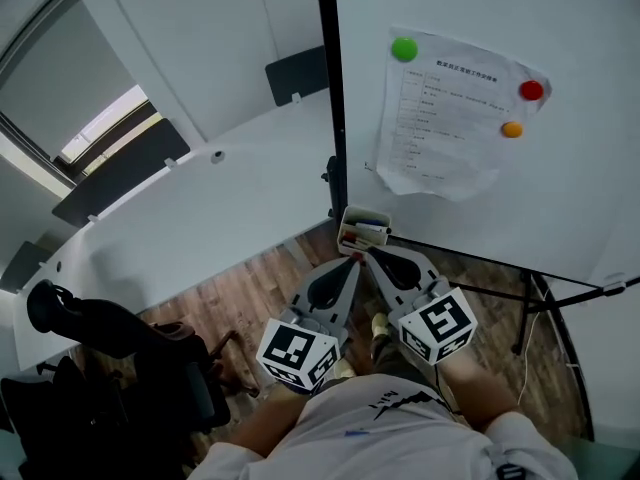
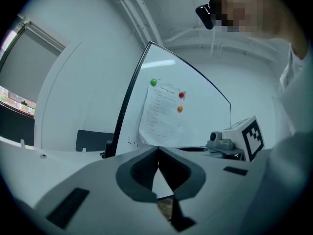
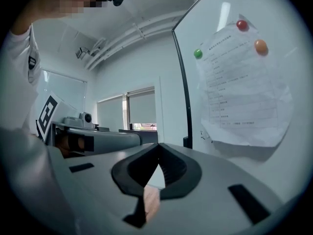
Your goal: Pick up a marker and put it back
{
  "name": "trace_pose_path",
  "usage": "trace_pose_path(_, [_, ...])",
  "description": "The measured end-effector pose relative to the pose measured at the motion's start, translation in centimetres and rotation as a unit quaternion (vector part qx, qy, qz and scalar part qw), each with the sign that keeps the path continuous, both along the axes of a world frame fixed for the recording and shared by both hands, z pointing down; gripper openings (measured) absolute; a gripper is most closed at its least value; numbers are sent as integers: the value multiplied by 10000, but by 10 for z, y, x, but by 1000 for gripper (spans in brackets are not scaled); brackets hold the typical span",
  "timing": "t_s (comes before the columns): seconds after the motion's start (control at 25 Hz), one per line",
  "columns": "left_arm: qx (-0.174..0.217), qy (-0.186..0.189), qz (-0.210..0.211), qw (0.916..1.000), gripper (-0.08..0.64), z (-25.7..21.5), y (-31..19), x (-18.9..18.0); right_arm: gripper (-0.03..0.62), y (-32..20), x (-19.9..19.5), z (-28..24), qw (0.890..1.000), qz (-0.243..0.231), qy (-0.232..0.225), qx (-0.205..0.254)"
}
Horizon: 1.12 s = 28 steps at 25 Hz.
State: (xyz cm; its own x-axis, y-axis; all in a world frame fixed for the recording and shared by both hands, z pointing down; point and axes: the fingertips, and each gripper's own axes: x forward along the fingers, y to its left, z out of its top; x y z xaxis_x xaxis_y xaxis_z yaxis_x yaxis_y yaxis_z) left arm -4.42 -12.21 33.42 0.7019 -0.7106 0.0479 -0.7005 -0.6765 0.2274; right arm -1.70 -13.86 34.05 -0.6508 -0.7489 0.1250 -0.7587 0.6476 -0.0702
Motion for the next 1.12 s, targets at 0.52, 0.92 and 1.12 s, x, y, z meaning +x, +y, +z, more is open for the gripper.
trace_pose_path(0.52, [144, 119, 78, 9998, 11, -16, 23, -9, 14, 24, -2, -12, 9999, 104, 8, 34])
trace_pose_path(0.92, [122, 119, 12, 9999, 11, -12, 30, -20, 14, 30, -11, -9, 9999, 90, 71, 55])
trace_pose_path(1.12, [125, 127, -4, 9998, 11, -11, 30, -23, 14, 31, -13, -9, 9999, 93, 115, 86])
